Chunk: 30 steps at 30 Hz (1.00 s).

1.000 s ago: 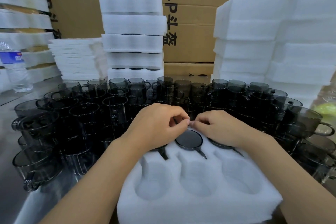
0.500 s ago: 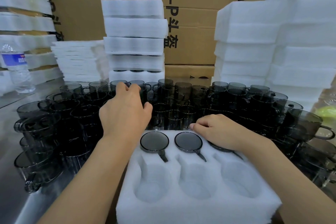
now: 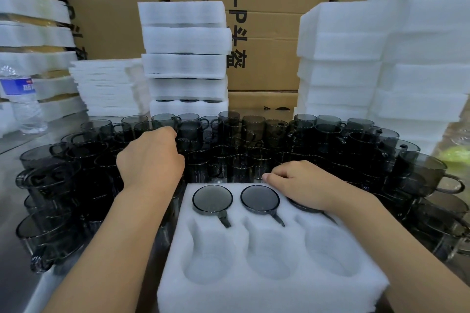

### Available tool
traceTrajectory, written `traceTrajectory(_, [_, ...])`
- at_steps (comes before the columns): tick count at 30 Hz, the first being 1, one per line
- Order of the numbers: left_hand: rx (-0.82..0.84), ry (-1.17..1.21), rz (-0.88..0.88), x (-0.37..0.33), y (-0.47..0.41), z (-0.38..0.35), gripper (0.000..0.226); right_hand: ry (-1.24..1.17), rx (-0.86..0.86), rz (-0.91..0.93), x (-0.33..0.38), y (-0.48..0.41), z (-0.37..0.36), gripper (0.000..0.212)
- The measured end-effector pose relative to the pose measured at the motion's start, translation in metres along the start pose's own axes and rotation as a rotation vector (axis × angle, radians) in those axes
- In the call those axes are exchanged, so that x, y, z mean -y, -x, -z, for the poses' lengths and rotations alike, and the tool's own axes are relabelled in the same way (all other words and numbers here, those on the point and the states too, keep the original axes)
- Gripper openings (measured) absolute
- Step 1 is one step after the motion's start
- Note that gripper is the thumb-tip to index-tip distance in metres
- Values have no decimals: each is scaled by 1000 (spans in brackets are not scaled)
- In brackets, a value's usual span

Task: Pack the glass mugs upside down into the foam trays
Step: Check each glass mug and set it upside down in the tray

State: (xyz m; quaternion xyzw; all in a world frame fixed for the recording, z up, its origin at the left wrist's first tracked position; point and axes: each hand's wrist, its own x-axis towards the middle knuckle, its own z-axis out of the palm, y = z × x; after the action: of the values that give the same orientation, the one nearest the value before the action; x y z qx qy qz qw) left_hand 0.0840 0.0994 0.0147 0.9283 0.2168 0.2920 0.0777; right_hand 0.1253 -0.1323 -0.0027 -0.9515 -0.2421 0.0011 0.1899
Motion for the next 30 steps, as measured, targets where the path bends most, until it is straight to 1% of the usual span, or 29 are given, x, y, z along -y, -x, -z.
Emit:
traceTrajectory(5, [-34, 36, -44, -1, 2, -1, 43, -2, 11, -2, 0, 0, 0, 48])
traceTrajectory(12, [-106, 147, -170, -14, 16, 3, 35, -2, 15, -2, 0, 0, 0, 49])
traceTrajectory(17, [-134, 222, -357, -30, 30, 3, 28, 5, 12, 1, 0, 0, 0, 48])
traceTrajectory(21, [-83, 329, -565, -36, 35, 1, 29, 9, 2, -2, 1, 0, 0, 47])
traceTrajectory(23, [-58, 396, -666, -38, 39, 0, 26, 16, 3, 1, 1, -1, 0, 46])
traceTrajectory(26, [-56, 480, -739, -40, 41, -5, 19, 12, -1, 4, 1, -1, 1, 46])
traceTrajectory(28, [-40, 533, -729, -40, 40, -8, 17, 11, -16, 8, 0, -1, 0, 40])
traceTrajectory(30, [-33, 562, -707, -39, 38, -10, 18, -2, -62, 11, -2, -2, -1, 24])
